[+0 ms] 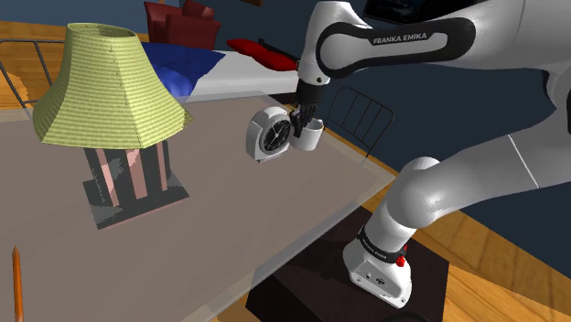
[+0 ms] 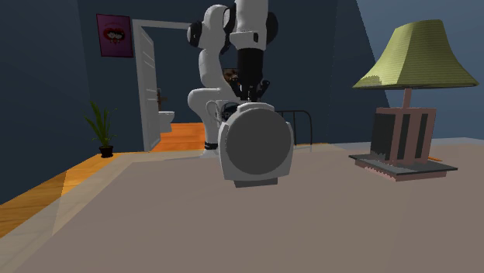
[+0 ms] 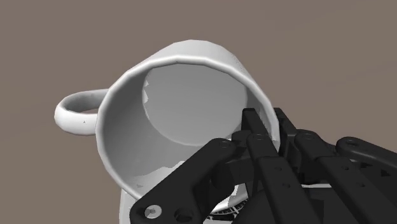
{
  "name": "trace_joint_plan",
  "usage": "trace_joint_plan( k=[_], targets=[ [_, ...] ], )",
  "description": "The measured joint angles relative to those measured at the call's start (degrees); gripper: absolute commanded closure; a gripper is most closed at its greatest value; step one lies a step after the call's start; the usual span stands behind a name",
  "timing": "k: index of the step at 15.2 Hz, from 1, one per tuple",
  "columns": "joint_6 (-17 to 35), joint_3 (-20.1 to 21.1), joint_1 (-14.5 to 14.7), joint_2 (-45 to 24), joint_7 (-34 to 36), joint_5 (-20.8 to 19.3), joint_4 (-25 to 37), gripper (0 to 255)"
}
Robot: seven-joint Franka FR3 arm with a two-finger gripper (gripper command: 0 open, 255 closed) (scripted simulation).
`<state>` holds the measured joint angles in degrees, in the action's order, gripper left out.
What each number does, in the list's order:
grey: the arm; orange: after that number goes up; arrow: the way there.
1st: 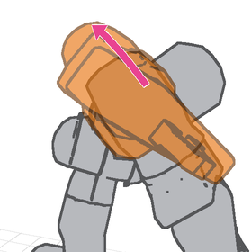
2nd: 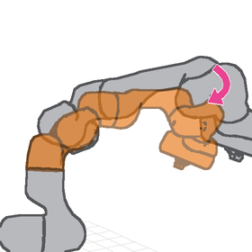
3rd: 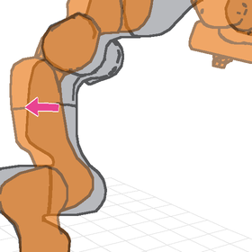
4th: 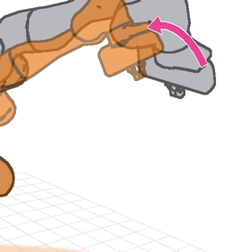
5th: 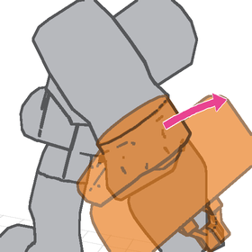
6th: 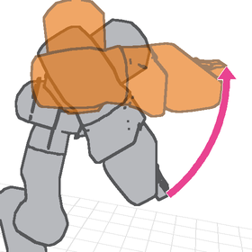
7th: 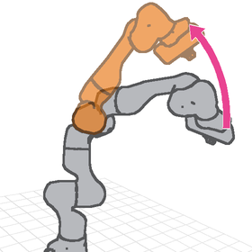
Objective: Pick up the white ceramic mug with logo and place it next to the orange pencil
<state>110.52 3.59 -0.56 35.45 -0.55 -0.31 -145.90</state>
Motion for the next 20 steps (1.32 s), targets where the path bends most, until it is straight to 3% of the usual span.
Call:
trace_joint_plan(
  k=[5,15,20],
  targets=[
    [-3.56,0.49,0.3,0.35,0.56,0.32,3.19,255],
    [-4.2,11.64,5.9,-2.66,13.89,6.4,7.0,255],
    [-3.39,17.79,7.83,-7.63,21.33,8.25,11.44,255]
  ],
)
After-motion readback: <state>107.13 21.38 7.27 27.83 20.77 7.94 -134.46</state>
